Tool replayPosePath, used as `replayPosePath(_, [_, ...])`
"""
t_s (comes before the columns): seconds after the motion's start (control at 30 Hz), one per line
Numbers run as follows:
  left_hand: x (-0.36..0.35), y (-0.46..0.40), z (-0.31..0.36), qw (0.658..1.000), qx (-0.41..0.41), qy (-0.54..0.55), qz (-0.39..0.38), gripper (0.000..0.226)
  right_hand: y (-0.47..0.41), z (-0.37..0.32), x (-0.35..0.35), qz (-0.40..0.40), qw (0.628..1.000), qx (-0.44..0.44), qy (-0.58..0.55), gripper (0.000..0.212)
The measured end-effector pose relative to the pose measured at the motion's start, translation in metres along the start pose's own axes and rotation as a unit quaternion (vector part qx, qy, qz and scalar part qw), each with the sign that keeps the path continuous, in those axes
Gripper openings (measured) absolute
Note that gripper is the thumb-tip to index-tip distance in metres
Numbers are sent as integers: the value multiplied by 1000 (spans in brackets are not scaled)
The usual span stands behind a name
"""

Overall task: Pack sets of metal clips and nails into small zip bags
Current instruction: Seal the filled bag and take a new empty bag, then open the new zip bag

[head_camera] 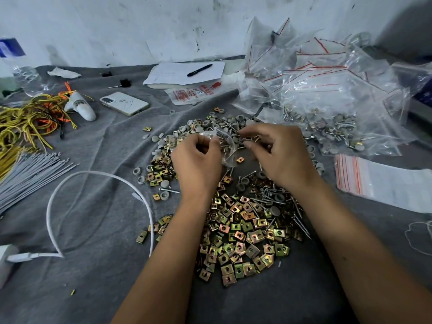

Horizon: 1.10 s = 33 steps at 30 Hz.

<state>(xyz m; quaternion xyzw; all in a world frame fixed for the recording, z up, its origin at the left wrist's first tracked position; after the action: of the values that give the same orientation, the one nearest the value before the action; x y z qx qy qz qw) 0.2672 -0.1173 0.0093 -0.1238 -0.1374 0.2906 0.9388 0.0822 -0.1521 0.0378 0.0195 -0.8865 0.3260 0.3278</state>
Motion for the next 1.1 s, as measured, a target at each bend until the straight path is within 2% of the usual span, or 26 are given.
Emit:
replayPosePath(0.1, [7,-4,-6,999,17,9,31,31,0,6,-2,-26,999,5,47,16])
replayPosePath(0.2, [12,-7,-12,997,37,34,59,38,4,6,-26,-133,981,32,140,22])
replayPosePath(0.3, [14,-8,-16,995,50,47,77,42,11,2,-45,-212,961,49,170,32])
replayPosePath(0.53, [14,-8,-18,994,51,58,81,42,14,1,-53,-265,948,46,172,22])
replayPosePath(0.63, [13,-9,-19,994,54,57,69,39,13,0,-47,-237,960,34,148,11])
replayPosePath(0.77, [10,-8,-15,997,37,37,48,34,2,5,-14,-85,995,-17,59,8])
replayPosePath(0.9, [5,-5,-8,1000,11,11,20,29,1,-7,11,35,999,13,-28,9])
replayPosePath(0.97, [2,-4,-4,1000,0,6,7,28,3,-15,11,48,997,34,-47,12])
replayPosePath(1.1, [-5,-2,1,999,-9,22,-30,29,3,-25,-2,8,998,65,3,12])
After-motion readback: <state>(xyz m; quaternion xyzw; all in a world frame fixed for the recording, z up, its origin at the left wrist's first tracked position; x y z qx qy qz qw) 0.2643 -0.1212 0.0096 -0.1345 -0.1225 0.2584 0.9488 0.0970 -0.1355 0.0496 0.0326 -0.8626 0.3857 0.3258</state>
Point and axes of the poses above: each hand's wrist, its own y-axis away from the middle knuckle, its own x-axis out of the back of the hand, z = x × y, the point moved 8 cm from there along -y, towards the middle knuckle, and after that the axes turned 5 degrees about y, right-handed, at the moved point
